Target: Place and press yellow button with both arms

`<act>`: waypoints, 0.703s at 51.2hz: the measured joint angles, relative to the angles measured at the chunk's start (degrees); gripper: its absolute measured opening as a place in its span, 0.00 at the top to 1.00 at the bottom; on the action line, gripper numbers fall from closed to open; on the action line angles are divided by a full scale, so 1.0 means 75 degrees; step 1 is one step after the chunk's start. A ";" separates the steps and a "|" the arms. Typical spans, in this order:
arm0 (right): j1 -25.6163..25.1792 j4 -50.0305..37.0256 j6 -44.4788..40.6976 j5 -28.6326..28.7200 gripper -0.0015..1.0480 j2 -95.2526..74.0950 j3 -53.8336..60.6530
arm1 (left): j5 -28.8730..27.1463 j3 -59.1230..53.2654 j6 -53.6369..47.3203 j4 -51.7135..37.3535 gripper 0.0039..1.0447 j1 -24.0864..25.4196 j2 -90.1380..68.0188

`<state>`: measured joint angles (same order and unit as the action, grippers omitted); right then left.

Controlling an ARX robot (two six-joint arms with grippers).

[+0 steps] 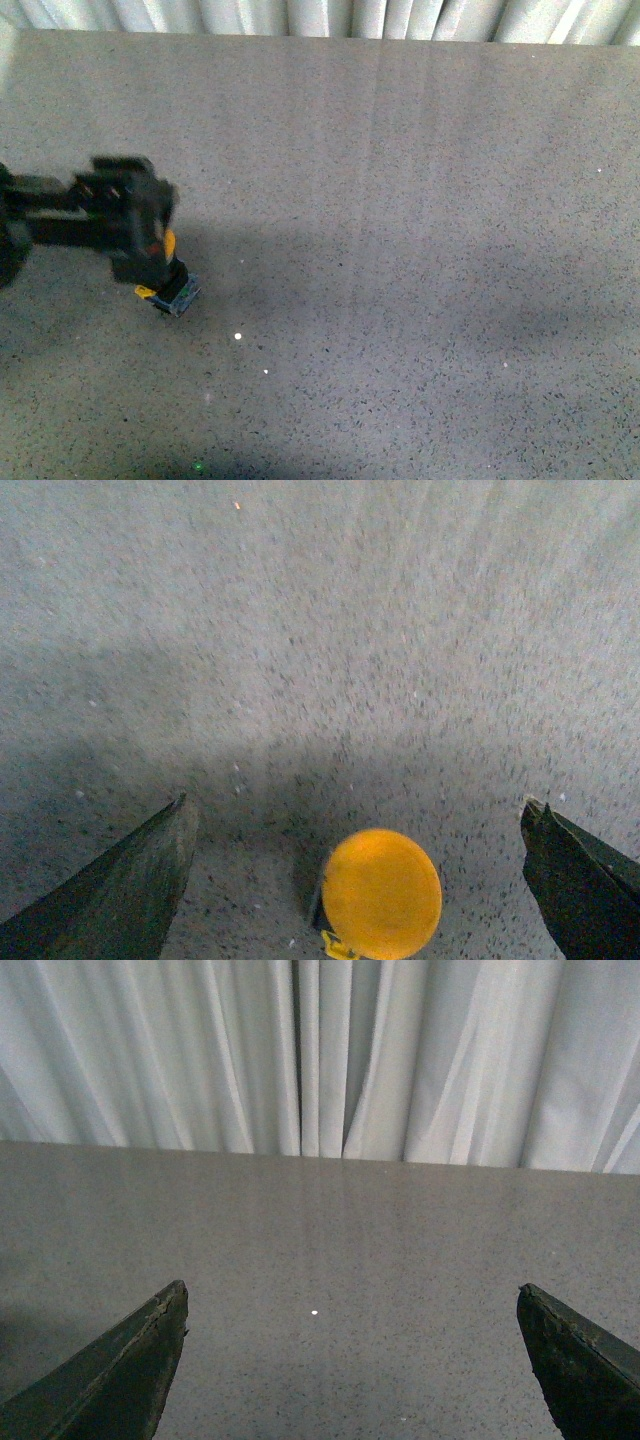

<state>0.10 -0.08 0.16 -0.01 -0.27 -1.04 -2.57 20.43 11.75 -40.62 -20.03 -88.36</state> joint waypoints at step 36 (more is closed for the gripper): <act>0.1003 0.1711 0.1183 0.0160 0.09 -0.5659 -0.2632 | 0.0318 -0.2116 -0.1437 0.0577 0.82 0.2669 0.6274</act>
<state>7.62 12.75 9.04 1.19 -42.72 -20.78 -0.19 4.56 0.97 -36.29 -0.01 -41.30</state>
